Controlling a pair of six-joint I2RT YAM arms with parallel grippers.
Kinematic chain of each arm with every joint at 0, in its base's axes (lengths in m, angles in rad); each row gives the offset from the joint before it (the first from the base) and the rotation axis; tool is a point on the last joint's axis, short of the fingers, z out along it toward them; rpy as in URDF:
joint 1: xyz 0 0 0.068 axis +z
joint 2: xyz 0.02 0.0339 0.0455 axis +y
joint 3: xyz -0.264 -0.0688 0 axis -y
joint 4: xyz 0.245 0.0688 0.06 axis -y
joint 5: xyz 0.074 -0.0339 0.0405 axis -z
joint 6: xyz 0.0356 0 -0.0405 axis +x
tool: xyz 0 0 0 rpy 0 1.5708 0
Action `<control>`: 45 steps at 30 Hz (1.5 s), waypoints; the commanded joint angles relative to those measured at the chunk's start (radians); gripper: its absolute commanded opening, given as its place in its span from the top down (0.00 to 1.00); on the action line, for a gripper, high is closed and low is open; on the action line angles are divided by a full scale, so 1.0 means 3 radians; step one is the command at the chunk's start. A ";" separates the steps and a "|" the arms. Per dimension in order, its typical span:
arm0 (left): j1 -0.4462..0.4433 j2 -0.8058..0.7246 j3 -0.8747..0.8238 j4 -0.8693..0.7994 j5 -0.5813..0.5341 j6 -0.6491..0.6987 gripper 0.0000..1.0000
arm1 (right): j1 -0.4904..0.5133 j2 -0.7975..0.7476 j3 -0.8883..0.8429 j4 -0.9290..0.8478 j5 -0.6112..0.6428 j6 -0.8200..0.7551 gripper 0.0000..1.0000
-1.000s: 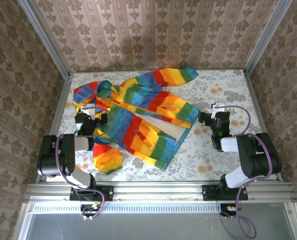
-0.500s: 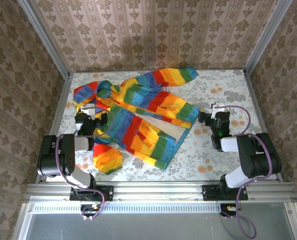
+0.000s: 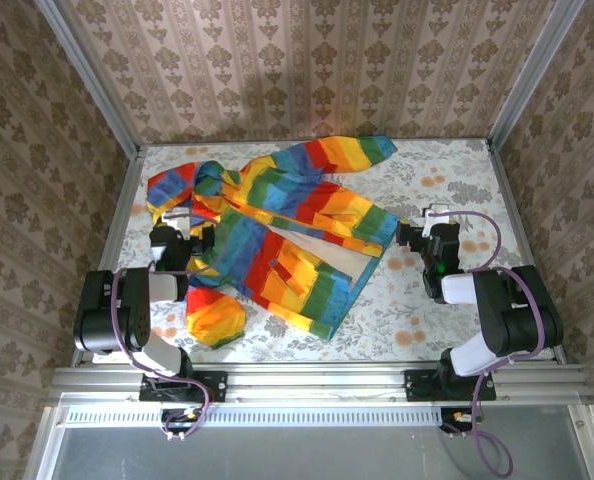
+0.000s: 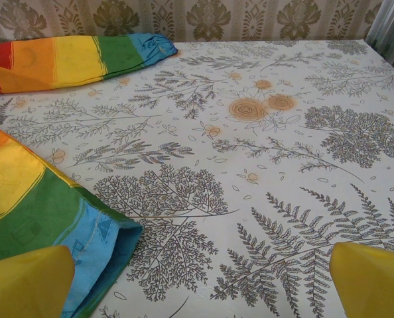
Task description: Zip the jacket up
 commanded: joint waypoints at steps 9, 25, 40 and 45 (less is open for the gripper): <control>-0.0013 0.0024 -0.0007 0.0102 0.0030 0.0050 0.00 | -0.0011 0.0016 0.0046 -0.0008 -0.0039 0.0028 0.00; -0.0066 -0.0560 0.0042 -0.0451 -0.0268 0.0001 0.00 | -0.0001 -0.0404 0.0880 -0.1880 -0.0385 0.0111 0.00; -0.0290 -0.1481 0.0610 -0.3240 -0.0289 -0.1596 0.27 | 0.0718 0.0683 0.2680 -0.3774 -0.0862 0.0258 0.15; -0.0696 -0.1445 0.0504 -0.3534 -0.0241 -0.2080 0.36 | 0.0995 0.1297 0.3267 -0.4185 -0.0968 0.0236 0.35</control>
